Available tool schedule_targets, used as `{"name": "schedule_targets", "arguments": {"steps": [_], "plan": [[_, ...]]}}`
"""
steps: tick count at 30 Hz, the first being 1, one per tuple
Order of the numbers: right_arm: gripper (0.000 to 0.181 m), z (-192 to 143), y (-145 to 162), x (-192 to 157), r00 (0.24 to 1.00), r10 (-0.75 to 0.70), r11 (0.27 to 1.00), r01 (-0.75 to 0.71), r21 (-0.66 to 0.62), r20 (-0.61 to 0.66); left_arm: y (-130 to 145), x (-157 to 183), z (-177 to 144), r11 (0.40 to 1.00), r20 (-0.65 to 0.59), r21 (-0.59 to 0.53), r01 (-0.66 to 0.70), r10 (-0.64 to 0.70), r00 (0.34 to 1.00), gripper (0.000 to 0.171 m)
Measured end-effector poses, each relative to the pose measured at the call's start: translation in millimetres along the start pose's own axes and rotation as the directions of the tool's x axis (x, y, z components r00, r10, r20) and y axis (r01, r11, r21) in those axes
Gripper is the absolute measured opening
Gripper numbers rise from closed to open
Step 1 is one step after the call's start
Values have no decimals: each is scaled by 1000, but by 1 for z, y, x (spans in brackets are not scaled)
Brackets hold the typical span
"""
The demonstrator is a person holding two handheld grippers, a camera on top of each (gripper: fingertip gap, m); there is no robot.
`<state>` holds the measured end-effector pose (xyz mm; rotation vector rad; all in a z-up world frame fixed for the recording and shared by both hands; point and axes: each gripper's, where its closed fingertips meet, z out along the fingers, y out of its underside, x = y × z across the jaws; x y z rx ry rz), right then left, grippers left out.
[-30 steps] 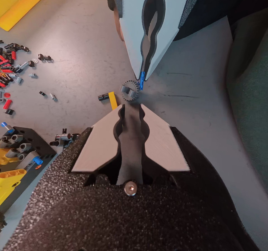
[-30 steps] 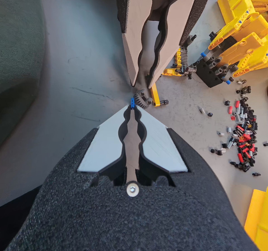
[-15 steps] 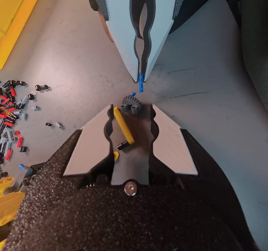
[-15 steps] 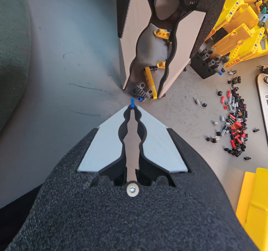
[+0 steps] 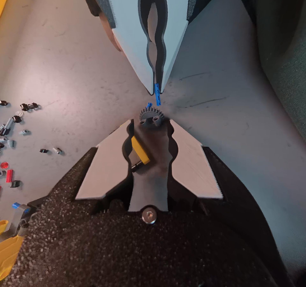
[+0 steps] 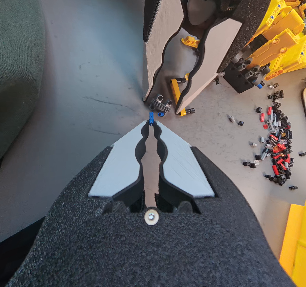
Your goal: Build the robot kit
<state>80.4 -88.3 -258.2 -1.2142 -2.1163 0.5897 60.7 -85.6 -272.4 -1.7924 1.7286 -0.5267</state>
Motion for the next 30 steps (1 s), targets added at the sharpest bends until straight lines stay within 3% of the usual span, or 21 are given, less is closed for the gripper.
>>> {"name": "schedule_targets", "arguments": {"steps": [1,4,11,30], "plan": [[4,0,-1,0,1000,-2,1000,2,3,0,0,2,0,1000,-17,0,9,-9,1000,35],[4,1,-3,-1,1000,-14,1000,14,17,1,-1,4,2,999,-31,10,50,-49,998,29],[4,-1,-6,2,998,-48,998,50,34,-49,-3,3,1,959,-65,27,282,-280,958,28],[2,-1,5,-1,998,-49,972,38,-230,-42,-9,2,6,910,12,26,414,-415,910,28]]}}
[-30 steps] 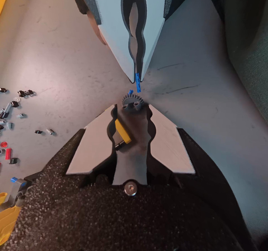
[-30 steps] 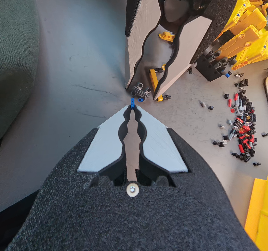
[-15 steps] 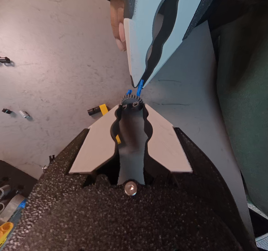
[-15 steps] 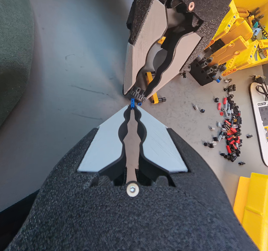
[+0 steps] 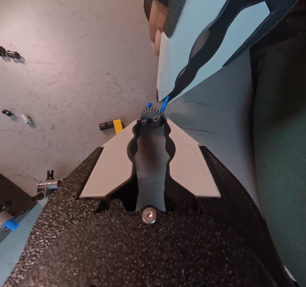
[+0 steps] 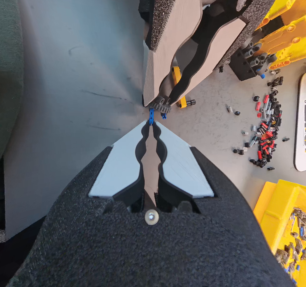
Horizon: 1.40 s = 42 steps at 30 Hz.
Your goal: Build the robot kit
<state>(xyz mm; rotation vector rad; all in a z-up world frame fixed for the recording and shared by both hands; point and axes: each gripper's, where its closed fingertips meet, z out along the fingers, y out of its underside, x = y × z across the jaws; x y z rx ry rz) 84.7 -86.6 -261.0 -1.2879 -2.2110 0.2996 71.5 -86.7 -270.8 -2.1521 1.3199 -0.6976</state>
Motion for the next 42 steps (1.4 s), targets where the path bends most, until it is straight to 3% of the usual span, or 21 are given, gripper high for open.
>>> {"name": "schedule_targets", "arguments": {"steps": [11,27,42], "plan": [[2,-2,1,-1,961,274,962,-273,-33,45,-3,-1,3,998,112,-7,64,-63,992,28],[0,9,-4,-7,950,313,948,-311,-71,10,0,3,3,997,162,54,49,-57,985,29],[0,7,6,-11,954,298,954,-299,10,29,6,2,-2,998,172,54,-21,12,985,29]]}}
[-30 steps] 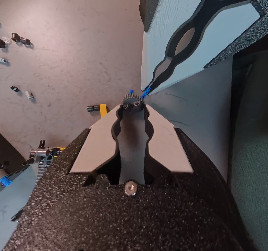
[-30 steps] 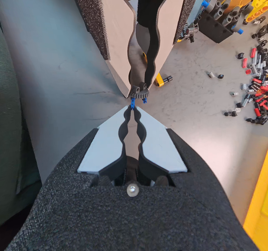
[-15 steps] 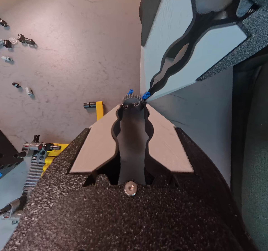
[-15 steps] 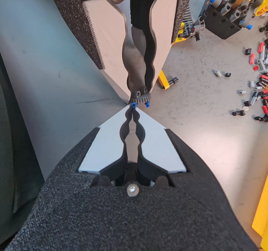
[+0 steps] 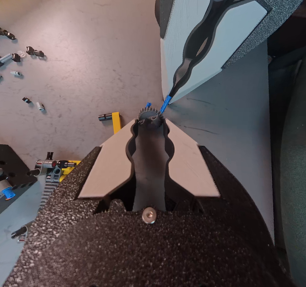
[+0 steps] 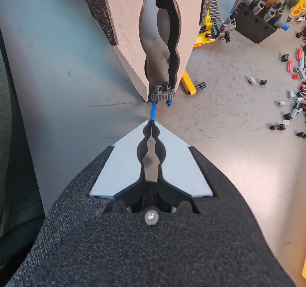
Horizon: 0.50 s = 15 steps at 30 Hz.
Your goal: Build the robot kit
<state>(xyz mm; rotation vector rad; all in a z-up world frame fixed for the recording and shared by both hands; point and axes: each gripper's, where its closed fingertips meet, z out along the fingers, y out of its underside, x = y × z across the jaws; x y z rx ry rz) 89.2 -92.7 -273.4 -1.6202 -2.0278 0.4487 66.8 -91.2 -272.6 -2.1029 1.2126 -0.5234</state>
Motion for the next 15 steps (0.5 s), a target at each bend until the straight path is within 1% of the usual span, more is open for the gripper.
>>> {"name": "schedule_targets", "arguments": {"steps": [4,6,10,15], "plan": [[0,1,-2,1,1000,-10,1000,10,17,-3,2,-1,0,1000,5,-1,3,-3,1000,29],[3,1,-2,2,1000,-3,1000,3,24,-3,3,-6,-1,1000,29,-8,-6,6,1000,29],[13,-1,0,3,999,39,998,-40,39,23,5,-11,-4,1000,51,-13,-1,2,999,29],[14,1,-5,6,993,108,992,-111,67,49,7,-15,-6,1000,67,-18,-7,8,998,29]]}}
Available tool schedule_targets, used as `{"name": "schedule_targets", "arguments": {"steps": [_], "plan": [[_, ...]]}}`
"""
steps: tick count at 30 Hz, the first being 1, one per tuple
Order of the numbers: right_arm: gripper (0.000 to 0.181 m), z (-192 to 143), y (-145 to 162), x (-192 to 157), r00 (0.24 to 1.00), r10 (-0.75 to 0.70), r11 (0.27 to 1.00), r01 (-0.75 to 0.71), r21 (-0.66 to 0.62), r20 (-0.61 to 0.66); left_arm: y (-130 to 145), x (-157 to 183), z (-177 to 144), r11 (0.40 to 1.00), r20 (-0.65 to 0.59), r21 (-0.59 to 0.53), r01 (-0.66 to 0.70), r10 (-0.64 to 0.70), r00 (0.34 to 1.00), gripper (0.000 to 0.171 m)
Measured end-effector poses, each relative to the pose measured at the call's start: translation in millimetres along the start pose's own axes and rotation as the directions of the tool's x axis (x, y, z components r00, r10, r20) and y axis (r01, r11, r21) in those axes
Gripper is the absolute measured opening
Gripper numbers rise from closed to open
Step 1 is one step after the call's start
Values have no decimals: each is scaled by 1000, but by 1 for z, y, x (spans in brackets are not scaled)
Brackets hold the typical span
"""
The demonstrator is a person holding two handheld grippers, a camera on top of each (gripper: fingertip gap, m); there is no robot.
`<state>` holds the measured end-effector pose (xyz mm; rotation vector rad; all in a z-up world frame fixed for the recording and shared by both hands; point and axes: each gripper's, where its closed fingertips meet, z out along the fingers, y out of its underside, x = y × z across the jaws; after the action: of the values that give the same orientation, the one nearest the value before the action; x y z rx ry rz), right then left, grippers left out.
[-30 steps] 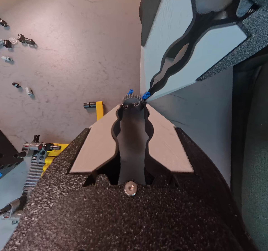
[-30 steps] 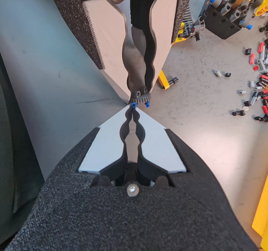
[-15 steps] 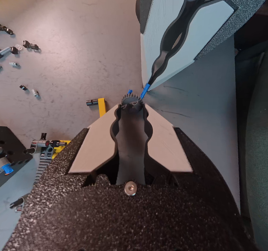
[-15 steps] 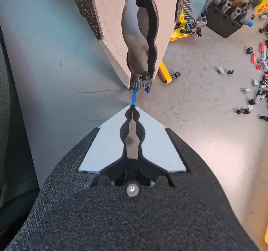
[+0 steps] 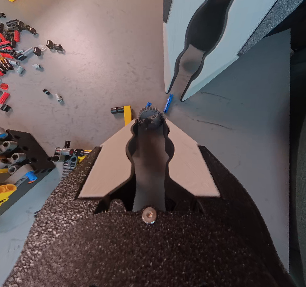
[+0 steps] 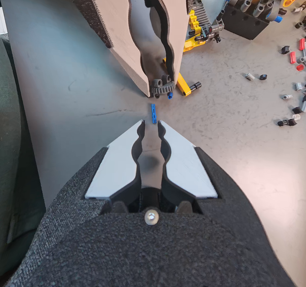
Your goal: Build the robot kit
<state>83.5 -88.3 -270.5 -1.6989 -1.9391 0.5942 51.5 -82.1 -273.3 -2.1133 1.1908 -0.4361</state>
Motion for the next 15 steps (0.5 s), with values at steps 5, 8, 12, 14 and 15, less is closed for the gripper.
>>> {"name": "schedule_targets", "arguments": {"steps": [5,8,12,14,15], "plan": [[6,6,-2,1,996,55,998,-55,-8,67,0,0,-2,1000,-12,6,8,-8,1000,30],[3,6,-3,1,996,36,999,-35,-16,84,-2,0,-5,999,-37,24,21,-20,999,34],[3,-2,-12,-2,995,-82,996,79,42,65,-14,7,-18,994,-76,97,-45,52,996,32],[3,-8,-18,-5,993,-104,993,101,58,56,-18,19,-21,986,-106,123,-111,124,987,29],[3,-10,-22,-8,991,-114,992,109,69,67,-19,23,-20,982,-102,124,-144,157,982,27]]}}
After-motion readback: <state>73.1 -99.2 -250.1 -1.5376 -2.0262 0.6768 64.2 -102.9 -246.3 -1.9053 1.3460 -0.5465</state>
